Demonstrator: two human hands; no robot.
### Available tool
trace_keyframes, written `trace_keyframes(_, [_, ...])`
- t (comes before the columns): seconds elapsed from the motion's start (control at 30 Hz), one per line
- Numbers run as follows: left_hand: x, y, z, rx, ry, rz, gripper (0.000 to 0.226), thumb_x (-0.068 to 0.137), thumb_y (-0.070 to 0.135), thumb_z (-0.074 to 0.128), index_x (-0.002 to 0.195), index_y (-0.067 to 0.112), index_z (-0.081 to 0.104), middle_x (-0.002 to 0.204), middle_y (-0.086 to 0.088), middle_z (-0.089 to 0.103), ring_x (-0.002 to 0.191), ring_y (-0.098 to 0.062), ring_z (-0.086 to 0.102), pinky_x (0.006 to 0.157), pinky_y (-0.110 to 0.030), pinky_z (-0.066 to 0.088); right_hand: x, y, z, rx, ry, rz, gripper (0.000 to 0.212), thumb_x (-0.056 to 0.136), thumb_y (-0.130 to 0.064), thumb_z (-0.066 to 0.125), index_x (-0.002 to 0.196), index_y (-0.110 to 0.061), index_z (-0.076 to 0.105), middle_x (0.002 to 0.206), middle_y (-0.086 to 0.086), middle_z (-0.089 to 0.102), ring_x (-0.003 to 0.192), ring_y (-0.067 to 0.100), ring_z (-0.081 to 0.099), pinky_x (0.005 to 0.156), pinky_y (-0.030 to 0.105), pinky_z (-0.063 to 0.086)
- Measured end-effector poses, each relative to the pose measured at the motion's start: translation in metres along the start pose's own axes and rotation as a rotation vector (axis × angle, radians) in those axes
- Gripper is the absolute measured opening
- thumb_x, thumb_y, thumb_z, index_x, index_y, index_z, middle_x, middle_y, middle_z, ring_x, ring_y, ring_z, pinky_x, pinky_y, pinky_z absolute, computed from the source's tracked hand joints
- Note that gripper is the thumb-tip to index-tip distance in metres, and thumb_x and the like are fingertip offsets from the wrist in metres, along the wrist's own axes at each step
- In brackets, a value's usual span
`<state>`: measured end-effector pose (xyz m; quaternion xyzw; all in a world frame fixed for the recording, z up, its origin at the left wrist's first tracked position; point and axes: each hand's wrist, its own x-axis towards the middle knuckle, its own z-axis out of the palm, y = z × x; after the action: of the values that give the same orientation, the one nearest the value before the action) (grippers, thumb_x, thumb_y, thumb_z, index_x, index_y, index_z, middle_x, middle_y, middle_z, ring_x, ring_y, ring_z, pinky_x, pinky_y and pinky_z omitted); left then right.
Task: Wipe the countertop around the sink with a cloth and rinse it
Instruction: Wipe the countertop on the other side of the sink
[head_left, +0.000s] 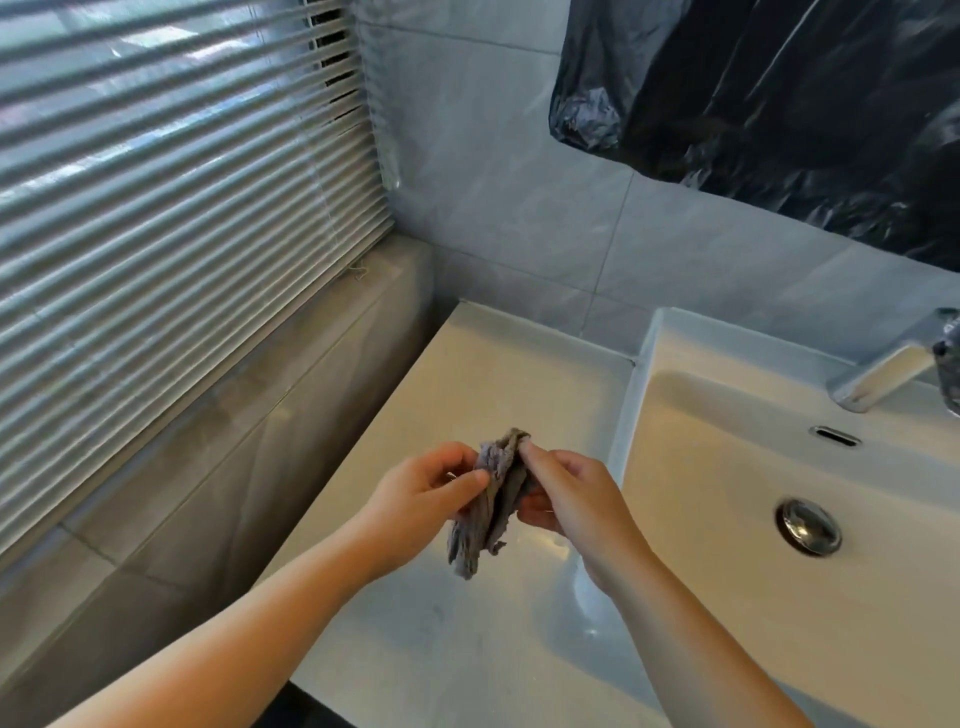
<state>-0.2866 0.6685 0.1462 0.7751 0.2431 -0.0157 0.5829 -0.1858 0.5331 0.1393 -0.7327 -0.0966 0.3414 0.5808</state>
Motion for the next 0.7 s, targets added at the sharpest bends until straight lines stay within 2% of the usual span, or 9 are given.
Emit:
trace_keyframes(0.13, [0.014,0.004,-0.017,-0.214,0.027,-0.019,0.022,0.098,0.018,0.046,0.103,0.007,0.065,0.101,-0.017,0.067,0.094,-0.026,0.066,0.088,-0.036,0.054,0.006,-0.011,-0.021,-0.035,0.003,-0.065,0.024,0.094,-0.017,0.053,0.086,0.001,0.066,0.086,0.014,0.071,0.082,0.020,0.070,0.081,0.035,0.058])
trace_keyframes(0.23, [0.023,0.009,-0.036,-0.286,0.042,-0.068,0.027,0.099,0.021,0.043,0.102,0.003,0.062,0.093,-0.013,0.064,0.091,-0.027,0.063,0.090,-0.040,0.054,0.008,-0.019,-0.035,0.020,-0.007,-0.085,0.021,0.094,-0.013,0.051,0.081,-0.002,0.065,0.086,0.016,0.069,0.086,0.024,0.068,0.083,0.033,0.057])
trace_keyframes(0.33, [0.031,0.018,-0.046,-0.207,0.020,-0.121,0.031,0.100,0.030,0.041,0.100,0.009,0.064,0.090,-0.009,0.065,0.084,-0.022,0.063,0.084,-0.037,0.052,0.006,-0.024,-0.026,0.198,-0.079,0.014,0.025,0.097,-0.016,0.045,0.078,-0.008,0.058,0.069,0.006,0.061,0.070,0.018,0.062,0.070,0.027,0.053])
trace_keyframes(0.4, [0.034,0.024,-0.050,-0.184,-0.012,-0.128,0.031,0.100,0.032,0.040,0.102,0.009,0.062,0.094,-0.010,0.063,0.086,-0.022,0.061,0.083,-0.038,0.049,0.006,-0.026,-0.014,0.349,-0.067,0.116,0.025,0.098,-0.021,0.042,0.084,-0.010,0.058,0.067,0.003,0.059,0.065,0.016,0.058,0.064,0.027,0.049])
trace_keyframes(0.47, [0.032,0.026,-0.052,-0.286,-0.054,-0.136,0.028,0.099,0.034,0.042,0.113,0.015,0.056,0.106,-0.008,0.062,0.095,-0.021,0.062,0.084,-0.037,0.051,0.006,-0.028,-0.007,0.519,-0.087,0.188,0.027,0.096,-0.027,0.042,0.089,-0.012,0.064,0.071,0.004,0.063,0.066,0.016,0.062,0.061,0.027,0.050])
trace_keyframes(0.53, [0.029,0.024,-0.056,-0.342,-0.069,-0.102,0.035,0.092,0.036,0.053,0.124,0.025,0.043,0.111,-0.003,0.061,0.100,-0.017,0.063,0.084,-0.034,0.054,0.005,-0.029,-0.001,0.585,-0.118,0.179,0.022,0.093,-0.026,0.051,0.095,-0.012,0.068,0.082,0.005,0.067,0.071,0.015,0.066,0.060,0.026,0.053])
trace_keyframes(0.57, [0.026,0.021,-0.058,-0.261,-0.066,-0.047,0.043,0.088,0.032,0.060,0.125,0.031,0.038,0.109,0.000,0.061,0.098,-0.015,0.064,0.083,-0.033,0.055,0.006,-0.027,0.001,0.569,-0.105,0.166,0.020,0.088,-0.021,0.059,0.103,-0.010,0.068,0.091,0.008,0.068,0.077,0.017,0.067,0.062,0.027,0.054])
trace_keyframes(0.63, [0.024,0.014,-0.066,-0.100,-0.054,0.033,0.052,0.084,0.016,0.067,0.122,0.038,0.039,0.107,0.002,0.064,0.094,-0.014,0.067,0.081,-0.034,0.057,0.007,-0.021,0.004,0.512,-0.035,0.149,0.042,0.078,-0.006,0.069,0.118,-0.009,0.058,0.107,0.015,0.066,0.088,0.023,0.067,0.067,0.030,0.055])
trace_keyframes(0.7, [0.024,0.008,-0.076,-0.113,-0.057,0.045,0.047,0.086,0.007,0.063,0.114,0.039,0.045,0.107,0.001,0.065,0.094,-0.015,0.068,0.081,-0.039,0.058,0.007,-0.018,0.006,0.426,0.049,0.113,0.047,0.079,0.006,0.067,0.120,-0.013,0.052,0.105,0.017,0.065,0.088,0.026,0.066,0.064,0.029,0.055])
